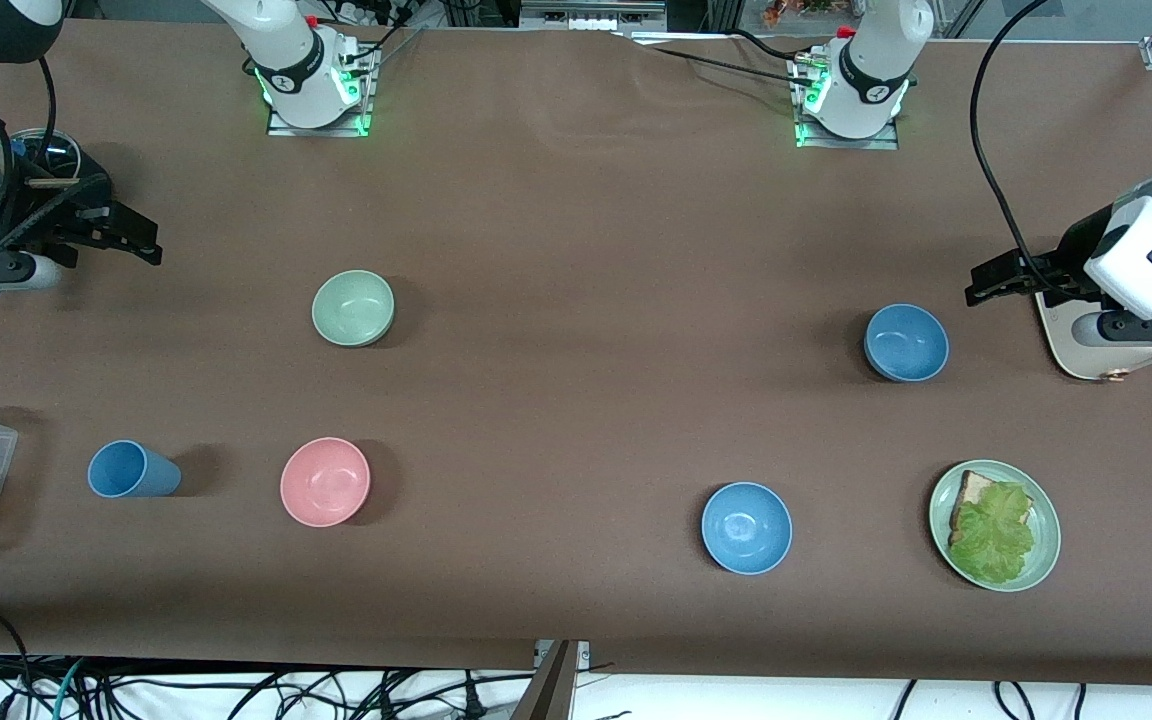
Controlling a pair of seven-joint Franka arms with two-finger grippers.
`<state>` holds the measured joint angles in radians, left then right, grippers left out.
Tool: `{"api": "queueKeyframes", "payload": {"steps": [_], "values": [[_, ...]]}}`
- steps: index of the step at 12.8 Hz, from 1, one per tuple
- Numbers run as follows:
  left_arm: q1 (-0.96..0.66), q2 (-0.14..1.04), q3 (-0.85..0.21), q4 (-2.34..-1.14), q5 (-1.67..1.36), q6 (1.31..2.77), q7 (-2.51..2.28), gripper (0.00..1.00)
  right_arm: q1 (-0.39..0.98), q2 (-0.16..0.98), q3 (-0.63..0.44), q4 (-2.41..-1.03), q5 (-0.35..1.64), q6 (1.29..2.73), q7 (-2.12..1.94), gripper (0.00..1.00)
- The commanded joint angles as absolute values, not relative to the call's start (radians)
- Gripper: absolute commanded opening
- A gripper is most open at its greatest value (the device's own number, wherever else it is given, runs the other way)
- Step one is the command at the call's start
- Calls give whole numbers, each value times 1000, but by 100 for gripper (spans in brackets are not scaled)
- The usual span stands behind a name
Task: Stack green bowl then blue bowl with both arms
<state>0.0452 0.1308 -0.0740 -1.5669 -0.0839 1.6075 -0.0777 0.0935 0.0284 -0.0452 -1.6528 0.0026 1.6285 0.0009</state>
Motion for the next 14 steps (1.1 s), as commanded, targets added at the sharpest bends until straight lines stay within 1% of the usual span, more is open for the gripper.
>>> {"api": "queueKeyframes", "payload": {"steps": [1,4,5,8,12,14], "values": [[41,152,-77,-1531,-63,1583,-94,100,87,6,-37,-1707,-2,1666,-9,100],[48,164,-72,-1531,-66,1583,-95,100,89,9,-22,-1761,15,1687,-5,100],[48,167,-72,-1531,-67,1583,-95,100,89,9,-2,-1813,40,1736,8,100],[49,169,-72,-1531,-63,1583,-89,100,97,18,24,-2036,75,1984,8,100],[55,201,-68,-1531,-63,1586,-92,100,106,38,64,-2311,75,2312,46,100],[93,206,-71,-1551,-71,1615,-81,100,106,76,67,-2384,77,2426,46,100]]}}
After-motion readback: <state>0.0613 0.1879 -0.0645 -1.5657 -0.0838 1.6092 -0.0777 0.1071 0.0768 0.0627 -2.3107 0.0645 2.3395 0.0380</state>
